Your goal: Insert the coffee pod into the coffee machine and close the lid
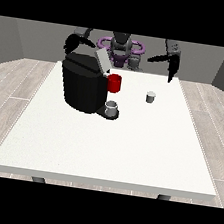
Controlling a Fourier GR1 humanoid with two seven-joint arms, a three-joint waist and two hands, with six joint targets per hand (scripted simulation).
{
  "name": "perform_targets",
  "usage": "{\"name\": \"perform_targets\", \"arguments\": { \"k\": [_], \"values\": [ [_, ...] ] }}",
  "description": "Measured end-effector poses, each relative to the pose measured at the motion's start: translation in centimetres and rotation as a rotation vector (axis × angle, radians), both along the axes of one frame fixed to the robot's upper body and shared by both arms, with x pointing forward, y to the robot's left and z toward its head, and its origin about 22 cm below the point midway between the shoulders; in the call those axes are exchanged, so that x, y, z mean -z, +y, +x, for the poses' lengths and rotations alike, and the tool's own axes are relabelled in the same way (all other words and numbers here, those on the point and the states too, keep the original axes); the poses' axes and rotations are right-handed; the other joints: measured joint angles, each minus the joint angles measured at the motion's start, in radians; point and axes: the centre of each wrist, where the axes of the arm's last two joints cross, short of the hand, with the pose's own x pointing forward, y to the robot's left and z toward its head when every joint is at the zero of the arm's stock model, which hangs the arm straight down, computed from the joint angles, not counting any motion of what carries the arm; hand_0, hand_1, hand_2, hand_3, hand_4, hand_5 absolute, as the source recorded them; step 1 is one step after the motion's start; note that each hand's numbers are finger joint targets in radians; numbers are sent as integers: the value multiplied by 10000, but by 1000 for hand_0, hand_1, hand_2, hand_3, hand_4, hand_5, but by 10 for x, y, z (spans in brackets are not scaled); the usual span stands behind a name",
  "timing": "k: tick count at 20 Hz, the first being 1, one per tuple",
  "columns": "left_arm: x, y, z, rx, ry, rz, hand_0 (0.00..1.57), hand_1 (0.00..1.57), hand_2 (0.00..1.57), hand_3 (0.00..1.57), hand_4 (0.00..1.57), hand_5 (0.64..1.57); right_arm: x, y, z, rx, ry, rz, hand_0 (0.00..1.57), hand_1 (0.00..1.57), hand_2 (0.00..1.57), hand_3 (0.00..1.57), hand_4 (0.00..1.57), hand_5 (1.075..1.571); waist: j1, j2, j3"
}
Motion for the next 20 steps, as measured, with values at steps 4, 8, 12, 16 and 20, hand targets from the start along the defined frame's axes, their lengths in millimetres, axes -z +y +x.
{"name": "perform_targets", "arguments": {
  "k": [4, 8, 12, 16, 20],
  "values": [
    [3, 9, 13, -72, 463, 362, 0, 0, 0, 0, 0, 1571, -6, 4, 7, -145, -415, 104, 0, 0, 0, 0, 118, 1571, -119, 400, 1],
    [10, 16, 26, -253, 801, 579, 0, 0, 0, 0, 0, 1571, -10, 9, 12, -212, -572, 160, 0, 0, 0, 0, 281, 1571, -142, 635, 0],
    [16, 17, 36, -317, 1071, 986, 0, 0, 0, 0, 0, 1571, -14, 6, 20, -226, -435, 151, 0, 0, 0, 0, 337, 1571, -140, 841, 0],
    [20, 13, 44, -271, 1477, 1575, 0, 0, 113, 0, 0, 1571, -13, 10, 23, -178, -170, 135, 0, 0, 0, 0, 393, 1571, -151, 868, 1],
    [26, 2, 50, 47, 1726, 2175, 105, 105, 502, 0, 0, 1571, -8, 8, 27, -3, 202, 37, 0, 0, 0, 0, 389, 1571, -49, 801, 1]
  ]
}}
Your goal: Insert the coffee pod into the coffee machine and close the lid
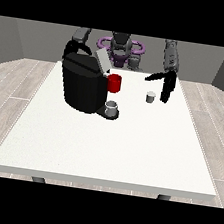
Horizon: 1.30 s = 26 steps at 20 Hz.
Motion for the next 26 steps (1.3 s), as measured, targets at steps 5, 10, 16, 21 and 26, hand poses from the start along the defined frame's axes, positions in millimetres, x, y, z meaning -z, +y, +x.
{"name": "perform_targets", "arguments": {
  "k": [5, 10, 16, 21, 26],
  "values": [
    [5, -5, 6, -82, 323, 594, 807, 807, 847, 501, 0, 1571, 5, -3, 7, 105, 382, -247, 0, 0, 0, 0, 424, 1571, 119, 33, 1],
    [6, 8, 8, -55, 579, 1503, 580, 580, 719, 472, 0, 1571, 6, -3, 9, 127, 483, -384, 0, 0, 0, 0, 392, 1571, -3, 128, -2],
    [7, 14, 11, 76, 384, 2671, 645, 645, 788, 527, 0, 1571, -2, -2, 16, 42, 404, -366, 0, 0, 0, 0, 465, 1571, -128, 360, 0],
    [17, 4, 11, 76, 24, 3280, 686, 686, 849, 651, 288, 1571, 1, 0, 16, 73, 559, -332, 0, 0, 0, 0, 520, 1571, -121, 257, -1],
    [20, 2, 14, -69, -543, 3575, 920, 920, 1042, 829, 361, 1571, 6, 0, 15, 189, 409, -302, 0, 0, 0, 0, 515, 1571, -123, 362, 5]
  ]
}}
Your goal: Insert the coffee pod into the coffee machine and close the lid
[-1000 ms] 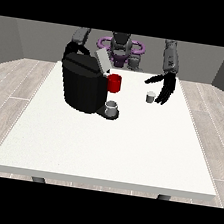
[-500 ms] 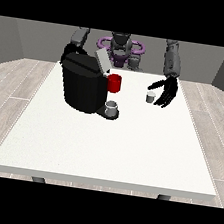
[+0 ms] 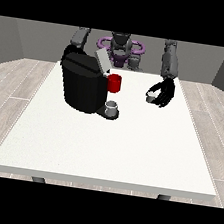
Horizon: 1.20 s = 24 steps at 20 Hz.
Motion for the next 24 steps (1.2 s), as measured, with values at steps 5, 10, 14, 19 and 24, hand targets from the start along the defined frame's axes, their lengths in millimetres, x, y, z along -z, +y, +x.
{"name": "perform_targets", "arguments": {
  "k": [5, 10, 14, 19, 24],
  "values": [
    [-5, 2, 7, -54, -446, 846, 970, 970, 1054, 793, 319, 1571, -6, 8, 3, -183, -272, 91, 0, 0, 0, 0, 514, 1571, -209, 269, 22],
    [-6, -1, 10, 283, -314, 1360, 1266, 1266, 1399, 1363, 507, 1571, 0, 1, 5, -75, -98, 246, 0, 0, 0, 0, 426, 1571, -107, 152, 14],
    [-11, -5, 15, 724, -396, 1234, 1477, 1477, 1470, 1410, 632, 1571, 3, 4, 2, -48, 165, 363, 0, 0, 0, 0, 424, 1571, -142, -105, 3],
    [-42, -15, 35, 1543, -750, 956, 1323, 1323, 1383, 1352, 581, 1571, 13, 2, 1, 95, 573, 446, 0, 0, 0, 0, 438, 1571, -59, -451, -1],
    [-75, -27, 51, 2227, -928, 826, 1235, 1235, 1323, 1291, 571, 1571, 24, -4, 0, 183, 963, 497, 0, 0, 0, 0, 488, 1571, 38, -793, 1]
  ]
}}
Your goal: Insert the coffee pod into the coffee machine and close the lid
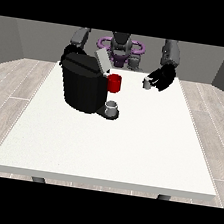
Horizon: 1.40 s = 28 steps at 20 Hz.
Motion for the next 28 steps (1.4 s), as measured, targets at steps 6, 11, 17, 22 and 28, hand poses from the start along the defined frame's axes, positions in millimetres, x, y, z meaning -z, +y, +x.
{"name": "perform_targets", "arguments": {
  "k": [6, 11, 17, 22, 28],
  "values": [
    [-35, -21, 16, 558, -459, -1, 1272, 1272, 1342, 1293, 548, 1571, -2, -2, 7, -191, -128, -110, 0, 0, 0, 0, 468, 1571, -108, 3, -1],
    [-65, -16, 25, 421, -677, -1, 1256, 1256, 1327, 1277, 536, 1571, -2, 5, 6, -398, -384, 1, 0, 0, 0, 0, 476, 1571, -345, 112, -2],
    [-105, -24, 36, 49, -1268, -164, 1211, 1211, 1253, 1199, 507, 1571, -12, 12, 13, -780, -803, 73, 0, 0, 0, 0, 521, 1571, -784, 326, -3],
    [-138, -18, 42, -287, -1669, -442, 1260, 1260, 1318, 1258, 490, 1571, -31, 22, 18, -1120, -1192, -104, 0, 0, 0, 0, 507, 1571, -1269, 673, -4],
    [-166, -17, 45, -233, -2076, -331, 1281, 1281, 1306, 1226, 501, 1571, -49, 28, 25, -1134, -1499, -209, 0, 0, 0, 0, 549, 1571, -1486, 1035, -4]
  ]
}}
